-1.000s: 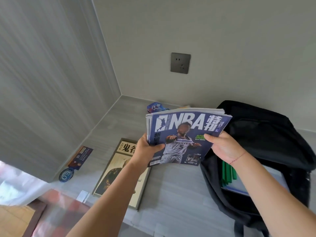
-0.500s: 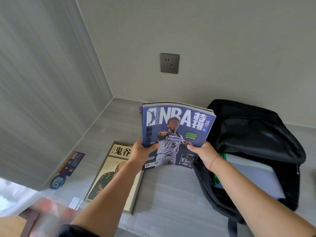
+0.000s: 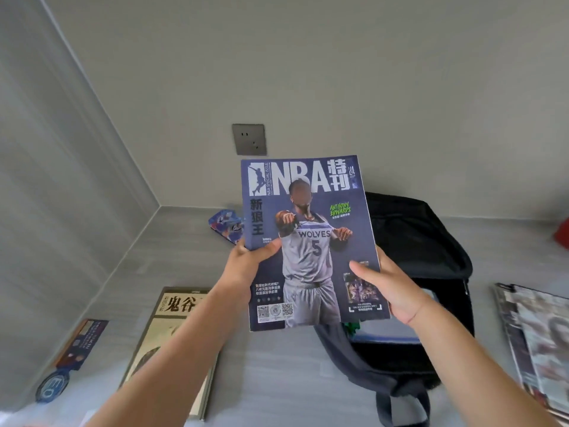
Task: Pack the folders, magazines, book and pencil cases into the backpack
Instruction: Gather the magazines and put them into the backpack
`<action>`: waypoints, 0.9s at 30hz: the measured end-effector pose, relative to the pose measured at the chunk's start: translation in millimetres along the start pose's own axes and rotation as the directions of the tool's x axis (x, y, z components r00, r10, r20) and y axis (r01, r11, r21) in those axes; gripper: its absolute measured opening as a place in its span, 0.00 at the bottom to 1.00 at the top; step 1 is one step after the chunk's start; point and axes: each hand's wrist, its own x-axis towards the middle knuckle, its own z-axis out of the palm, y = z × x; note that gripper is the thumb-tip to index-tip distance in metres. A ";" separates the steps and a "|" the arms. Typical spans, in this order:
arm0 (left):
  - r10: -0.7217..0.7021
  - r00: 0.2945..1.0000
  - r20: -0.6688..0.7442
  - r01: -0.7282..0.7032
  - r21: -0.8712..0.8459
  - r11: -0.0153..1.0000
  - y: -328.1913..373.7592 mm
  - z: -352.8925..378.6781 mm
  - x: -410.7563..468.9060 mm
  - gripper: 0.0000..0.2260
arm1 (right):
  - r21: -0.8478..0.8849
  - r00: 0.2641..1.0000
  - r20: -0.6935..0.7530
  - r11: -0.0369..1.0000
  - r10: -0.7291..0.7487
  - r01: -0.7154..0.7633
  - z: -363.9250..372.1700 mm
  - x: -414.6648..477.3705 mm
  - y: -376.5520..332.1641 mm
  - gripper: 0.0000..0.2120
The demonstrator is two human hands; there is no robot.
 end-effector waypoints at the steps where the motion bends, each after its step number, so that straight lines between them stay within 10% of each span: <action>1: -0.033 0.999 0.024 0.033 0.002 0.999 -8.9 13.2 -1.8 0.13 | 0.010 0.999 -0.035 1.000 -0.001 0.002 -14.1 -11.7 5.4 0.17; 8: -0.265 0.951 0.157 0.204 0.321 0.925 -85.3 97.9 -6.5 0.11 | 0.204 0.969 -0.188 0.972 0.159 -0.120 -95.2 -85.6 51.4 0.19; 13: 0.014 0.984 0.179 -0.130 0.660 0.739 -98.9 128.6 15.3 0.12 | 0.274 0.931 -0.289 0.951 0.222 -0.142 -132.4 -124.7 65.9 0.10; 18: 0.289 0.734 0.615 -0.514 0.780 -0.356 -108.2 140.0 38.8 0.31 | 0.302 0.912 -0.302 0.935 0.278 -0.185 -158.3 -163.4 80.7 0.12; 20: 0.308 0.705 0.638 -0.448 0.738 -0.504 -105.1 152.0 47.7 0.32 | 0.262 0.923 -0.256 0.940 0.287 -0.219 -165.6 -176.3 88.1 0.30; 22: 0.293 0.698 0.654 -0.445 0.716 -0.538 -100.2 166.9 59.8 0.25 | 0.238 0.930 -0.221 0.941 0.293 -0.240 -171.2 -187.3 96.9 0.40; 24: 0.281 0.694 0.662 -0.468 0.713 -0.522 -90.2 180.5 65.2 0.12 | 0.254 0.935 -0.181 0.933 0.305 -0.255 -169.8 -192.6 104.4 0.30; 27: 0.417 0.738 0.531 -0.527 0.839 -0.137 -67.0 198.5 60.4 0.07 | 0.276 0.933 -0.151 0.920 0.327 -0.278 -165.1 -192.3 115.7 0.28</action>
